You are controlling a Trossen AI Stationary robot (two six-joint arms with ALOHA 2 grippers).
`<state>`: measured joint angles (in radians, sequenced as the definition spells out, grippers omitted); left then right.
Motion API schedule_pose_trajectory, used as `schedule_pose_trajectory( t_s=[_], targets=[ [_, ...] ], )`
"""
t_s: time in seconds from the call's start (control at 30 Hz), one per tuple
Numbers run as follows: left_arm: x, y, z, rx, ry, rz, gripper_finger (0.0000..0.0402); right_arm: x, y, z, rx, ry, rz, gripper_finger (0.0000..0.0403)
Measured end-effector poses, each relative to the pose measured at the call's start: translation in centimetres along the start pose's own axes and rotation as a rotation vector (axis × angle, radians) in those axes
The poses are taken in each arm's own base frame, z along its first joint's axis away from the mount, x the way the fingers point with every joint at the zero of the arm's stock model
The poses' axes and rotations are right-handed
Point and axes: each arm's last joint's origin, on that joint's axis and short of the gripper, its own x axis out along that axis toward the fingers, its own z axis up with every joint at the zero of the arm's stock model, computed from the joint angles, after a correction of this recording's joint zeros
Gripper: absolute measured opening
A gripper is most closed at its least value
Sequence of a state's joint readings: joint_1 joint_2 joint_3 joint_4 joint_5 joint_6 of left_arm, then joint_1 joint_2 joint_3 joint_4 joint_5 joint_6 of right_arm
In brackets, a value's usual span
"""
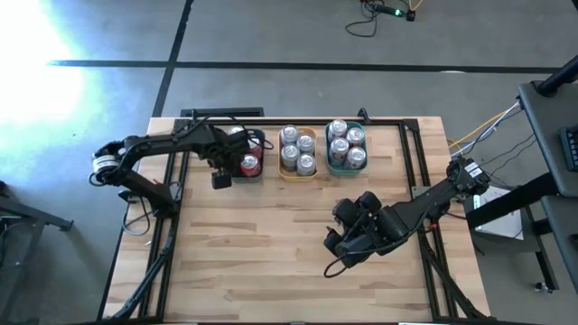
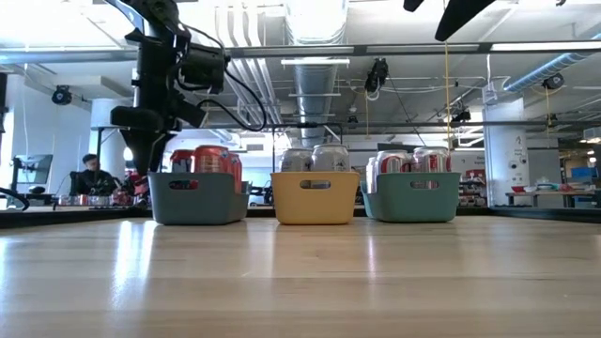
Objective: Sort soda cans
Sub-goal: Return to Home Position
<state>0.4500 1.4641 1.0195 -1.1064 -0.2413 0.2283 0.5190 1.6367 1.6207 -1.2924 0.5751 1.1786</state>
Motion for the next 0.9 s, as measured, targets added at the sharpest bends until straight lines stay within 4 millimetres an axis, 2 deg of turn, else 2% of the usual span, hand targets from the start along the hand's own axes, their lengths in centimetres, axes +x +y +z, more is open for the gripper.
schedule_pose_trajectory(
  t_s=[0.37,0.5,0.67,0.8,0.9],
  targets=[
    [-0.1,0.0,-0.1,-0.003,-0.001,0.001,0.0255,0.0,0.0,0.0,0.0,-0.001,0.0,0.038],
    [-0.5,-0.1,-1.0,-0.042,0.055,-0.014,0.0255,-0.5,0.0,0.4,-0.003,-0.016,0.036,0.038],
    [-3.2,-0.1,-2.7,-0.066,-0.023,-0.099,0.0256,-2.8,-0.2,2.7,-0.103,-0.159,0.143,0.0379],
    [-6.3,-0.2,-4.3,-0.139,-0.233,-0.244,0.0256,-3.2,-1.0,5.9,-0.178,-0.281,0.227,0.0379],
    [-8.6,-0.3,-5.5,-0.228,-0.446,-0.353,0.0255,-2.6,-1.8,8.5,-0.221,-0.325,0.295,0.0379]
  ],
)
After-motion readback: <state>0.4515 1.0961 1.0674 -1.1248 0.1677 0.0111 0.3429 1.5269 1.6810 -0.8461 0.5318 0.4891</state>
